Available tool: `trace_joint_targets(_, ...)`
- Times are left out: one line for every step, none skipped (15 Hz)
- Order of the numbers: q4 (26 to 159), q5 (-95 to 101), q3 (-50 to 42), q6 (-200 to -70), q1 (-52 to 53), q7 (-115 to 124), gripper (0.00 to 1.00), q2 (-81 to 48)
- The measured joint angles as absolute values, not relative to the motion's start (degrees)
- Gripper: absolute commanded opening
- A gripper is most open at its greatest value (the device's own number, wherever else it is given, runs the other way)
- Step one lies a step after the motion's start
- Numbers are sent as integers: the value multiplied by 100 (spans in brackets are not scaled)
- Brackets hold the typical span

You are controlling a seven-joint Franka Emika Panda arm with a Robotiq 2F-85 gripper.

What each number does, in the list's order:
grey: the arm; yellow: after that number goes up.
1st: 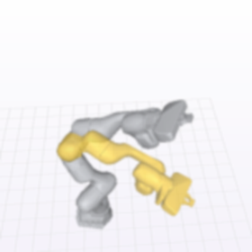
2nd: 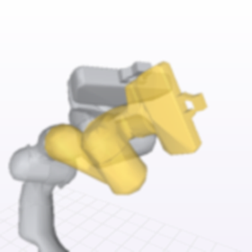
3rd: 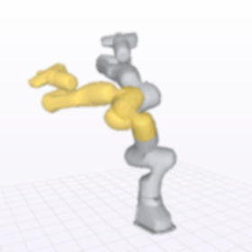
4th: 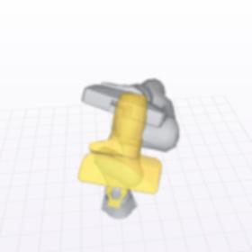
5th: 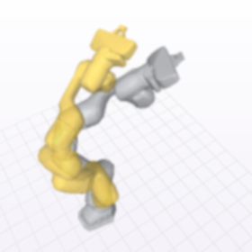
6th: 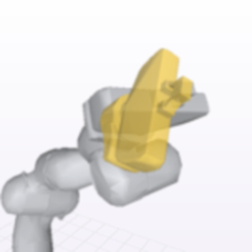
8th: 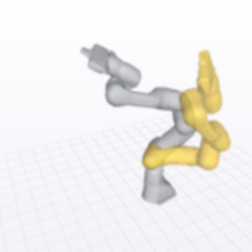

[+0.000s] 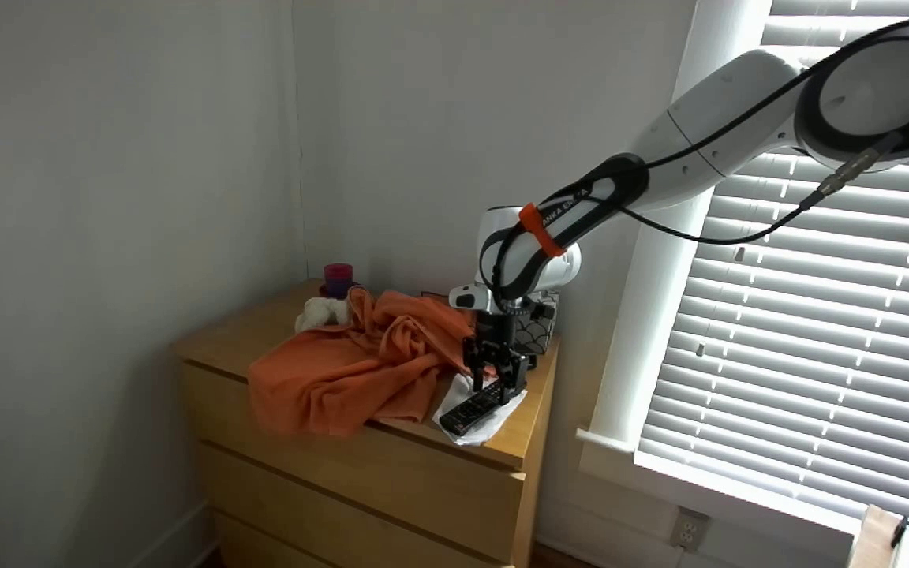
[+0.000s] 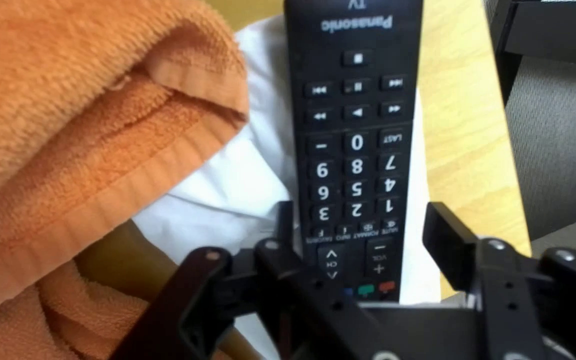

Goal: Pick up the remote from the orange towel and place it on the white paper towel

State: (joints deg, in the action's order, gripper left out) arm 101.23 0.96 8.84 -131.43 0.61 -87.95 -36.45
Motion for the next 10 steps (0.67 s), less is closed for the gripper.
trace_joint_targets(10115,97,907,-13143,52,-8862,100,-3625)
trace_joint_targets(10111,98,930,-13143,45,-8954,100,-3578)
trace_joint_targets(10112,117,950,-13144,42,-9049,100,-3500)
trace_joint_targets(10114,151,976,-13144,37,-9191,100,-3388)
trace_joint_targets(10118,164,1023,-13143,20,-9422,100,-3256)
trace_joint_targets(10119,171,1071,-13017,6,-9658,100,-3118)
trace_joint_targets(10118,171,1113,-12817,0,-9897,100,-2972)
trace_joint_targets(10114,184,1140,-12594,2,-10119,100,-2823)
trace_joint_targets(10106,206,1158,-12359,6,-10330,100,-2677)
trace_joint_targets(10086,247,1165,-12116,13,-10530,100,-2538)
